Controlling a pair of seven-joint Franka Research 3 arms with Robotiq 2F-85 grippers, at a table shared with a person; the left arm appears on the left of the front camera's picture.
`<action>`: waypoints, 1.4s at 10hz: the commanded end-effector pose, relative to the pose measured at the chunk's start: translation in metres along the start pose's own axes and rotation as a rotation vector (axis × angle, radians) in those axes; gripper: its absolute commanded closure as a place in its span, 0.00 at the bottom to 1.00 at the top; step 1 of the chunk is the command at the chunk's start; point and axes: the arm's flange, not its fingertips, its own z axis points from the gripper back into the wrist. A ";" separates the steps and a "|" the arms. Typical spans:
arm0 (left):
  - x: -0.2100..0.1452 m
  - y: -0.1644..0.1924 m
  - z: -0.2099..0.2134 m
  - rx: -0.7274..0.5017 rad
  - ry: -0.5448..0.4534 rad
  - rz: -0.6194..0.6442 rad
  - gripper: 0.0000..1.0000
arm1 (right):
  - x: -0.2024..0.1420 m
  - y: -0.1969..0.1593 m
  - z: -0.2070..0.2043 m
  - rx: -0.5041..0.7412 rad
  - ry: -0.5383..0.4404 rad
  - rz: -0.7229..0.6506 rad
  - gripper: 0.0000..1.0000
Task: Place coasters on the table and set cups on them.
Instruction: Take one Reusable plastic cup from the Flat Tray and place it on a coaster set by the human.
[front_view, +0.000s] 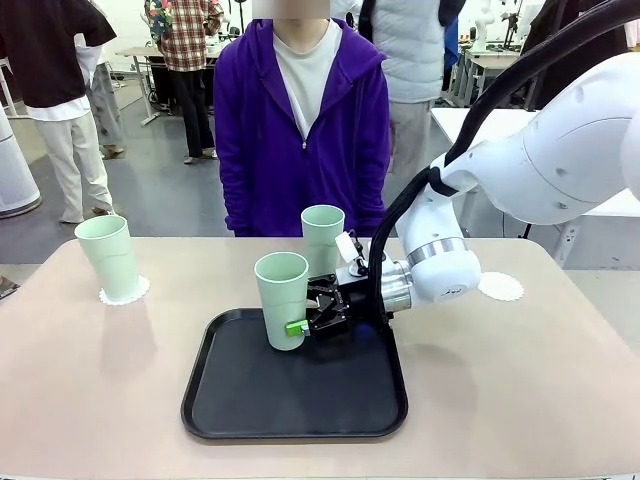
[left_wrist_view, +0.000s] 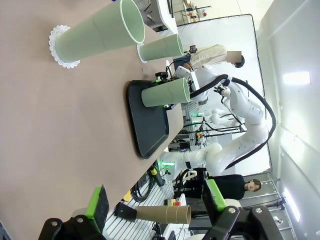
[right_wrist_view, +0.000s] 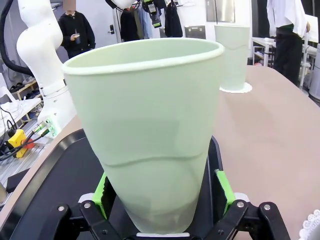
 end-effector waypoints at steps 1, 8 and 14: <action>-0.001 0.000 0.001 -0.001 -0.002 -0.006 0.00 | -0.001 -0.009 -0.012 0.019 -0.003 -0.022 0.00; -0.001 0.000 0.001 -0.001 -0.002 -0.006 0.00 | -0.001 -0.016 -0.033 0.059 -0.008 0.015 0.57; -0.001 0.000 0.001 -0.001 -0.002 -0.006 0.00 | 0.015 -0.003 -0.026 0.007 -0.012 -0.030 0.78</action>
